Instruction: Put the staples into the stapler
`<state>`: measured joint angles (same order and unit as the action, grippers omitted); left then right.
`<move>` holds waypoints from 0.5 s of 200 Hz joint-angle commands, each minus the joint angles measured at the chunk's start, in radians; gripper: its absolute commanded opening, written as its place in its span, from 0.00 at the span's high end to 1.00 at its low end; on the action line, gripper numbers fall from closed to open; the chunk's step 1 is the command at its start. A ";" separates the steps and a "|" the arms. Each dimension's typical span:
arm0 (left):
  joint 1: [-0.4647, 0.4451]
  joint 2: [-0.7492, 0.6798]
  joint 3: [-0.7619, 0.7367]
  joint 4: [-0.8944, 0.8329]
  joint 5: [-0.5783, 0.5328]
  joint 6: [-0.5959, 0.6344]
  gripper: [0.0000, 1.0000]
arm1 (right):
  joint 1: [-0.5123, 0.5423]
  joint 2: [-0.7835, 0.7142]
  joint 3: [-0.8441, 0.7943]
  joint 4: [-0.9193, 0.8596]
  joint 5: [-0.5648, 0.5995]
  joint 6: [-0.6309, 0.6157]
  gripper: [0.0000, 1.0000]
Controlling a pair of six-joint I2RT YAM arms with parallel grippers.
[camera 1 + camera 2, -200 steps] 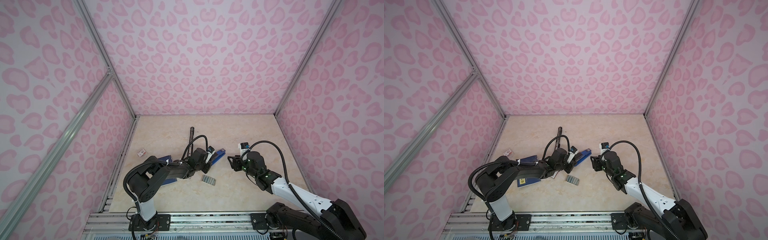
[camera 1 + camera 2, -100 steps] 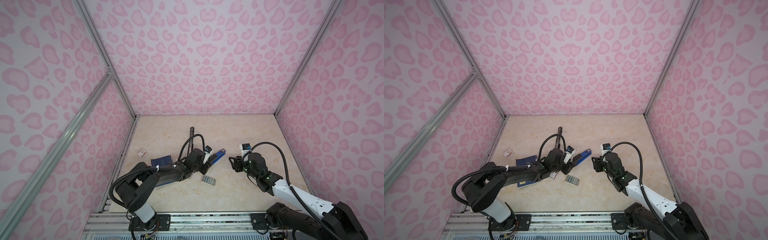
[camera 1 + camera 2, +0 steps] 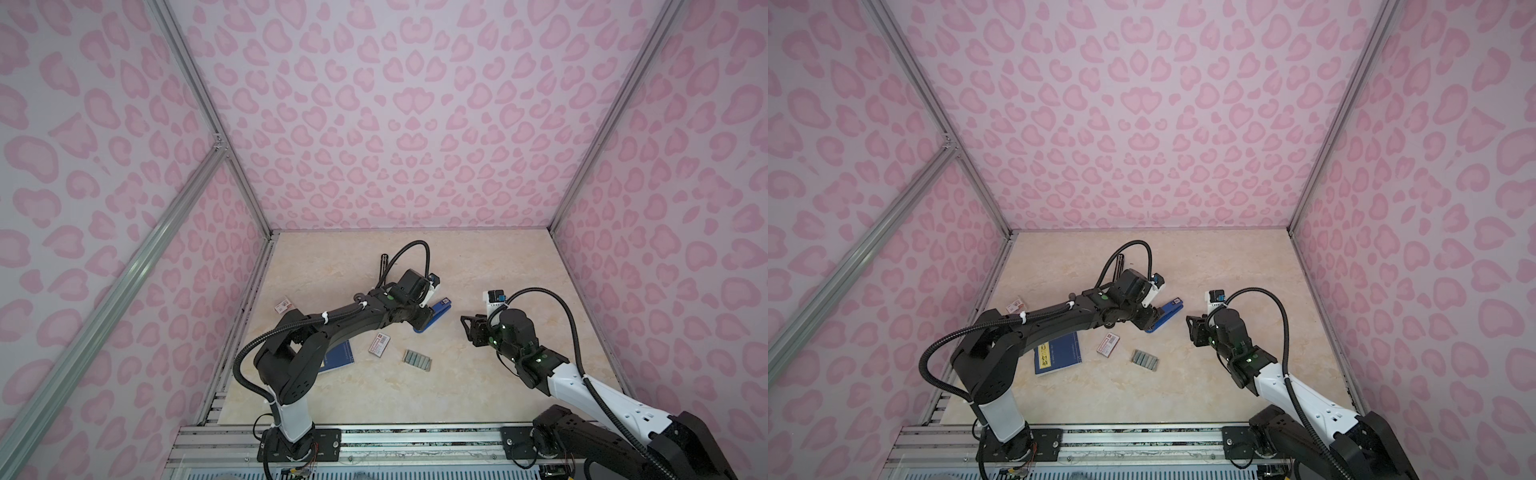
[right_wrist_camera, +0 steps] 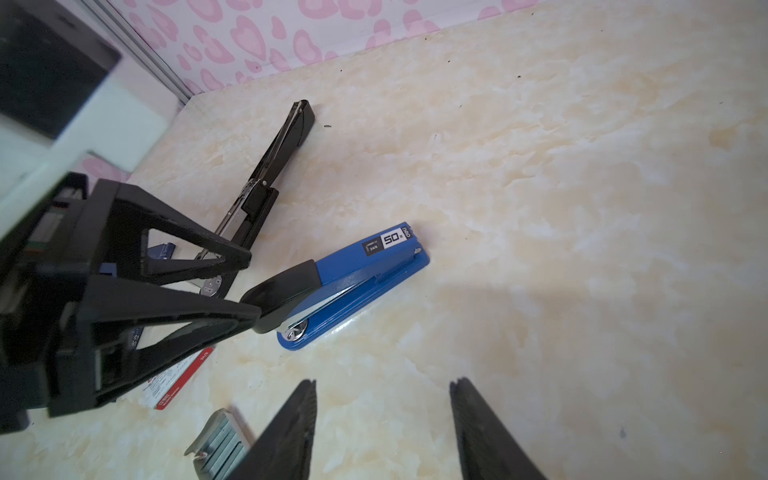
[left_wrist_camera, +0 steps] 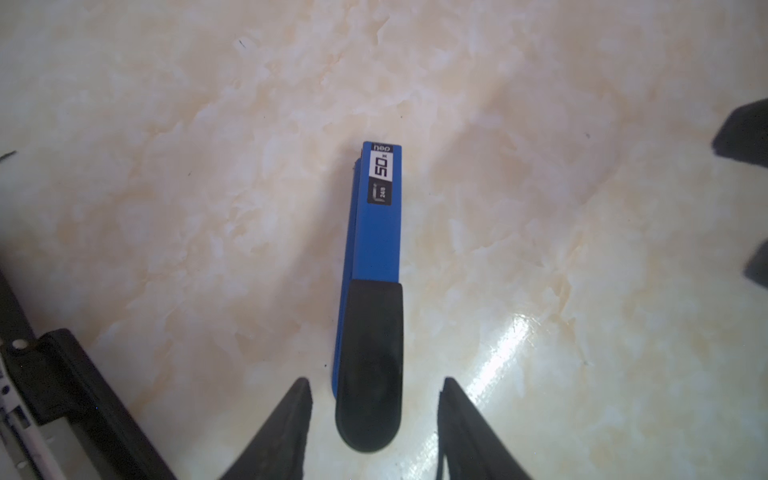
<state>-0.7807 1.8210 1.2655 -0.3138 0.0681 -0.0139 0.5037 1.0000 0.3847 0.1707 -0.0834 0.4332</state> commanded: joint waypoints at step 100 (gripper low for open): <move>0.001 0.128 0.099 -0.150 0.027 0.023 0.78 | -0.019 -0.007 -0.022 0.031 -0.016 0.022 0.46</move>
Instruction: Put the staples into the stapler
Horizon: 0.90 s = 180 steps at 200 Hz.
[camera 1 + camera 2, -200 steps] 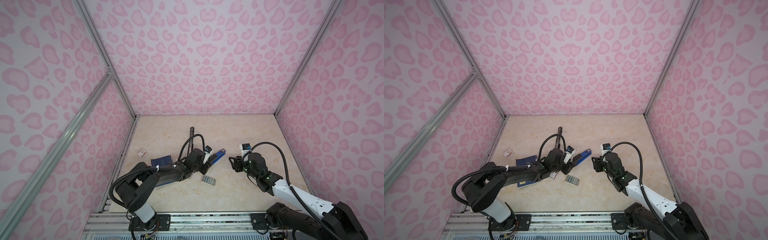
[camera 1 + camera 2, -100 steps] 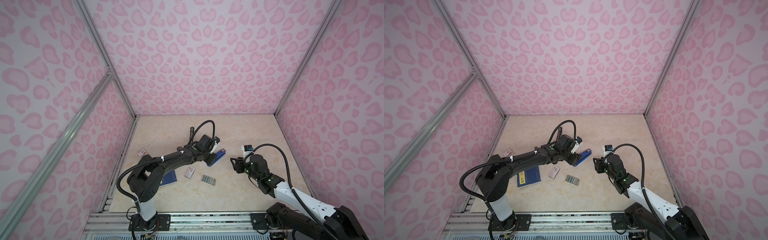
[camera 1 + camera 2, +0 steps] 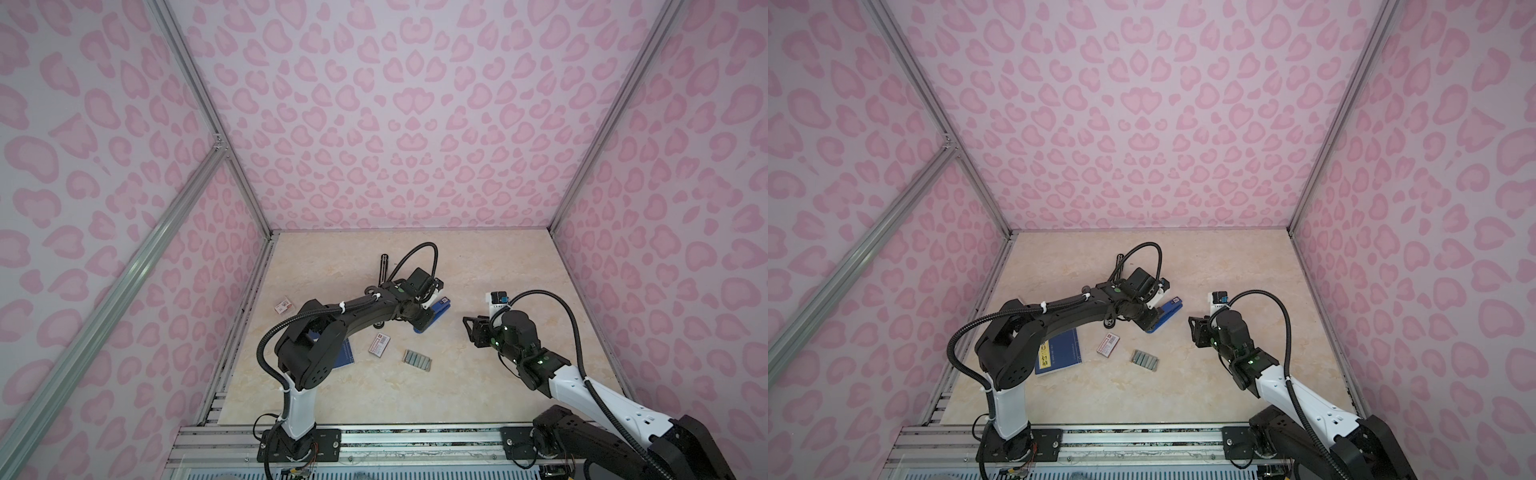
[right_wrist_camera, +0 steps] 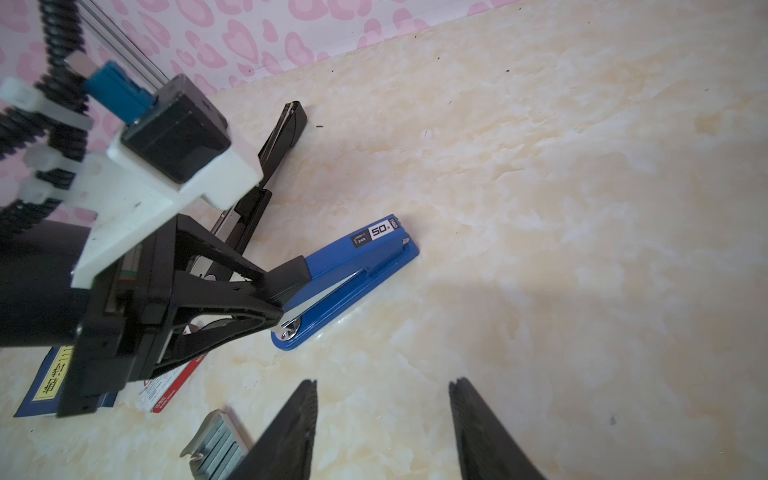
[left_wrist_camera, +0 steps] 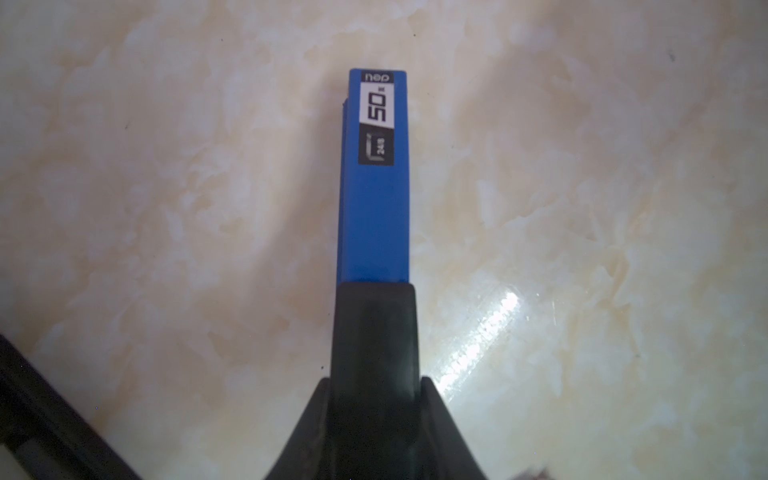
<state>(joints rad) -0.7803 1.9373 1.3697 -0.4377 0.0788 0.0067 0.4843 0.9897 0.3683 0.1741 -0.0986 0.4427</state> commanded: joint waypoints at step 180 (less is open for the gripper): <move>0.006 0.058 0.028 0.003 0.018 -0.076 0.84 | -0.002 -0.029 -0.014 0.021 0.013 0.023 0.46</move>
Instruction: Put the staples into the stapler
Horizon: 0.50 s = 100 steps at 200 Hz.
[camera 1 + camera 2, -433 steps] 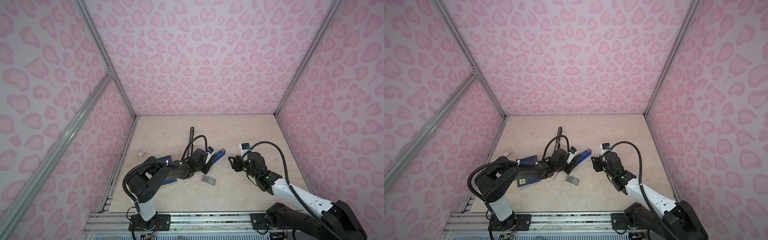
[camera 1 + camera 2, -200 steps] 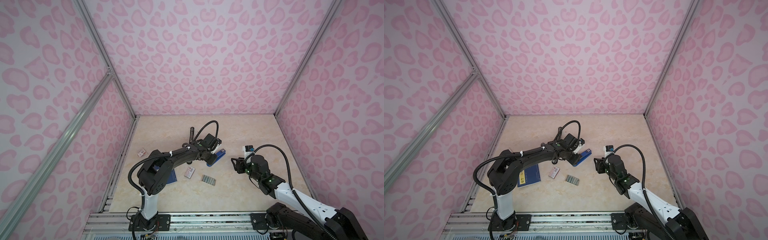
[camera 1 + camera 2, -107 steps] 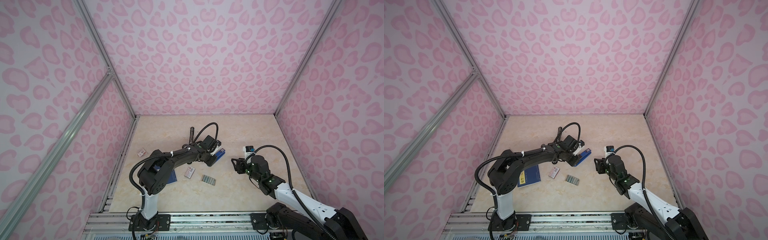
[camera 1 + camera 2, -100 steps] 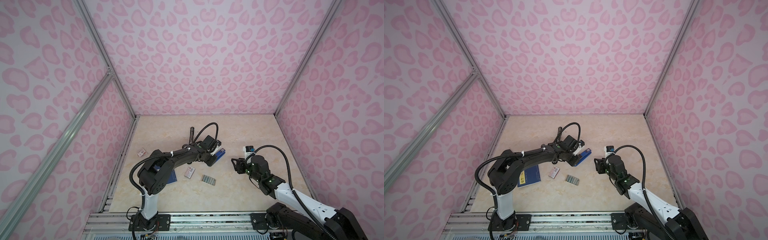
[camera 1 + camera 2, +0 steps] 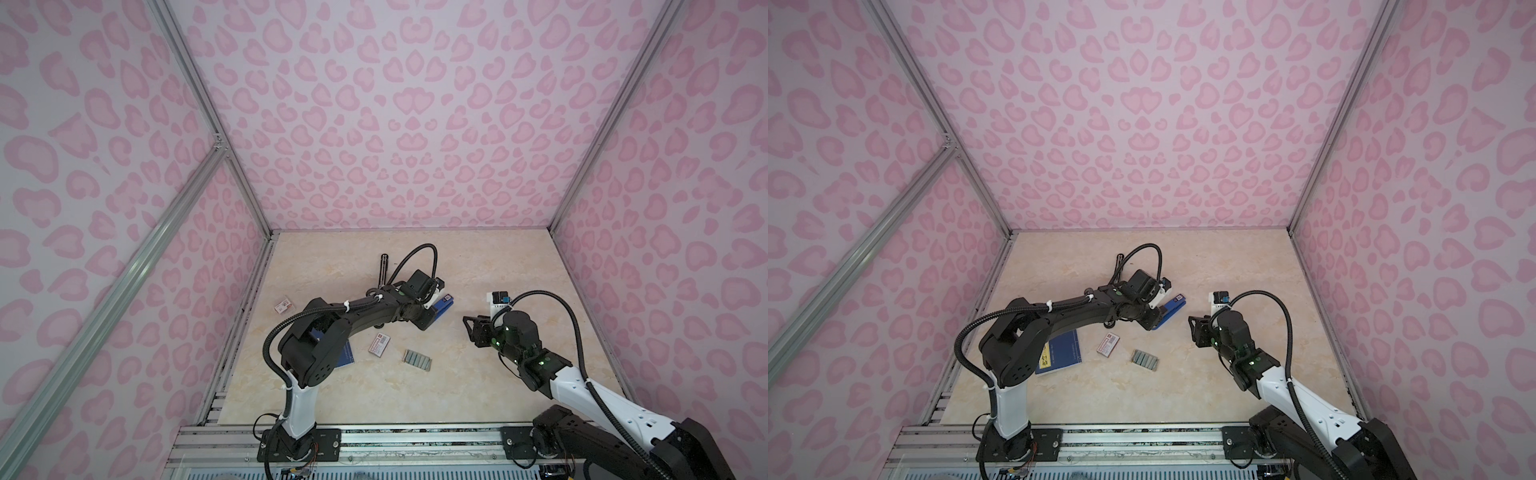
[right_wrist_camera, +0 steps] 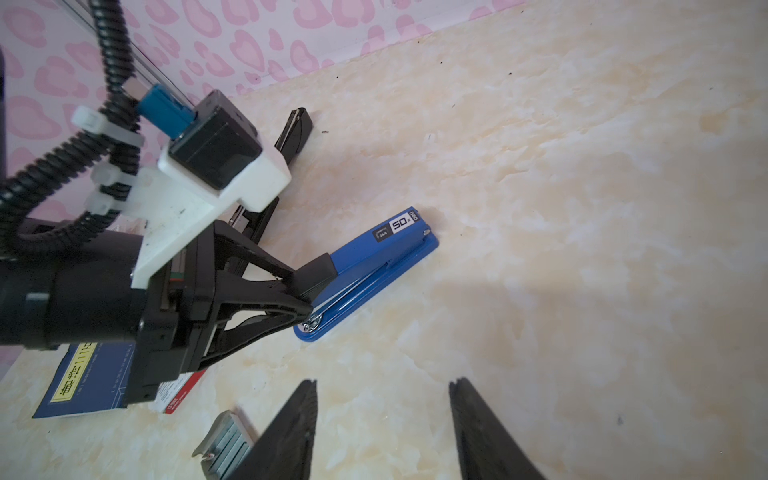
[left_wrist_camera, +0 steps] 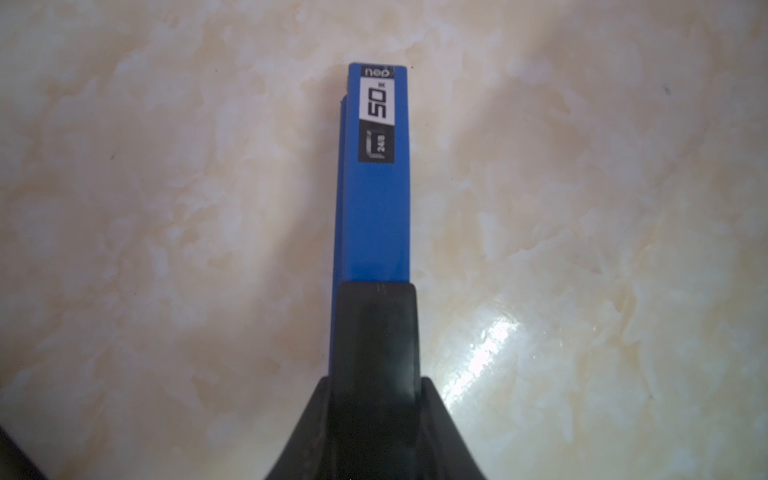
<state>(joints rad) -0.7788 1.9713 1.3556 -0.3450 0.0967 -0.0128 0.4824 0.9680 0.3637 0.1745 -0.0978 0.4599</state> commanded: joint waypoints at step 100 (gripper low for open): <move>0.033 0.253 0.401 -0.168 -0.105 -0.196 0.80 | -0.008 -0.118 -0.068 -0.019 0.029 0.034 0.46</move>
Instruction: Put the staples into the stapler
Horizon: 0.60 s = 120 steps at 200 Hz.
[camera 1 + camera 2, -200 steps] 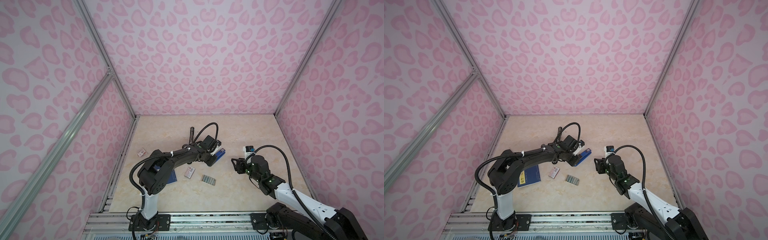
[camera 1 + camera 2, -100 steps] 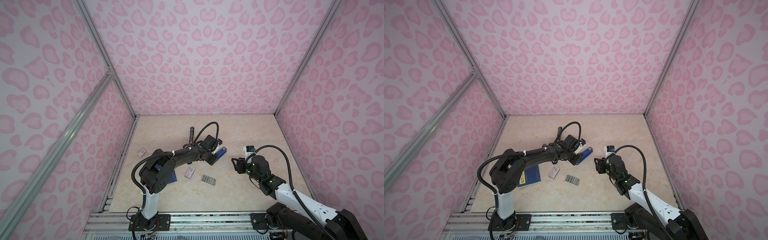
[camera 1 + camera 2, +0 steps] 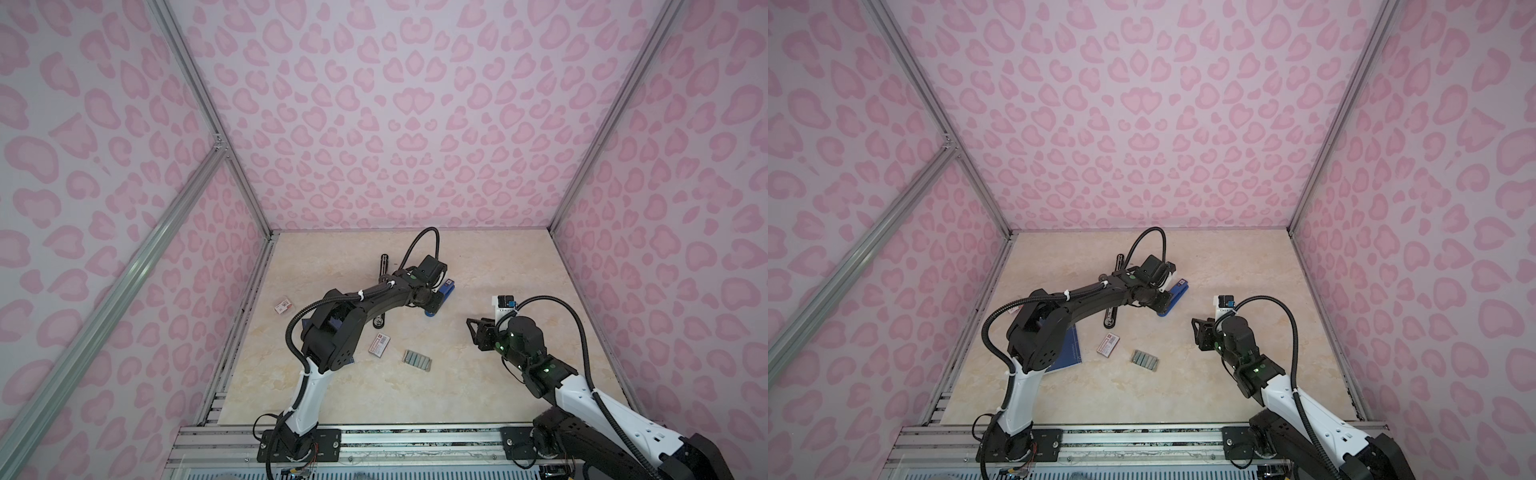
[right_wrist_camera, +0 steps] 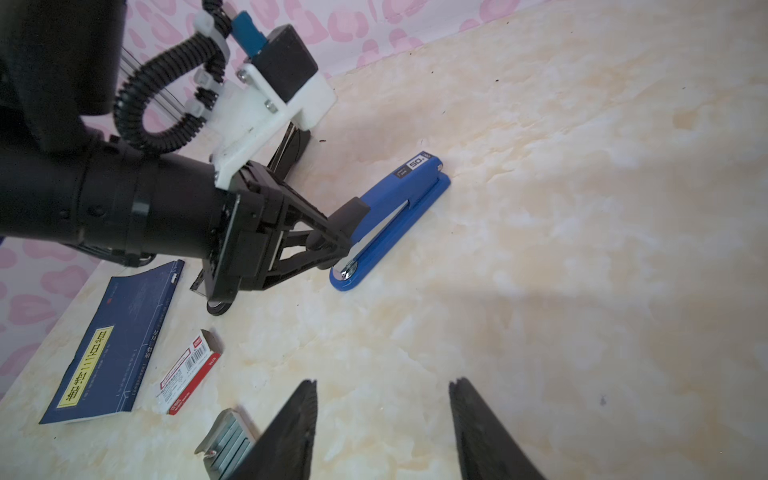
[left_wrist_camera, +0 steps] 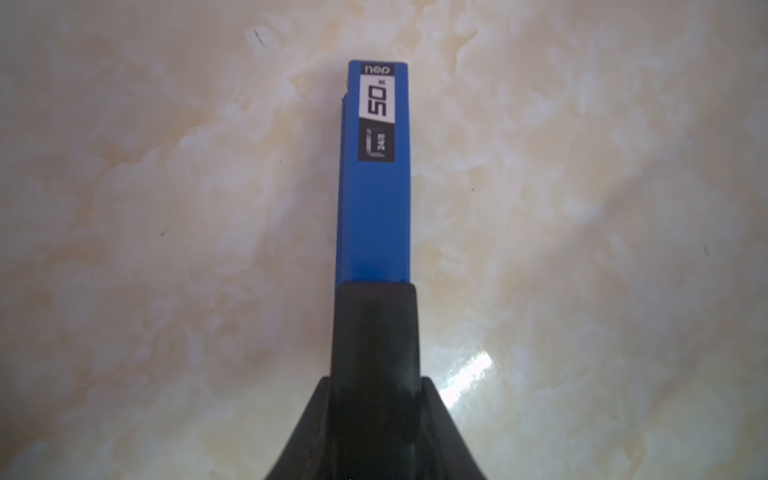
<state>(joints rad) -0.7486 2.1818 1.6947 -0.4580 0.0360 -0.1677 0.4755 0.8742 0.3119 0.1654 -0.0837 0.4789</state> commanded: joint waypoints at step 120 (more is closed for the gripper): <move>0.006 0.070 0.207 -0.101 -0.098 -0.080 0.43 | -0.011 -0.080 -0.007 -0.050 0.033 0.013 0.45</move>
<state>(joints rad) -0.7437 2.2833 1.8896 -0.5274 -0.0521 -0.2203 0.4644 0.7910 0.2993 0.1215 -0.0608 0.4896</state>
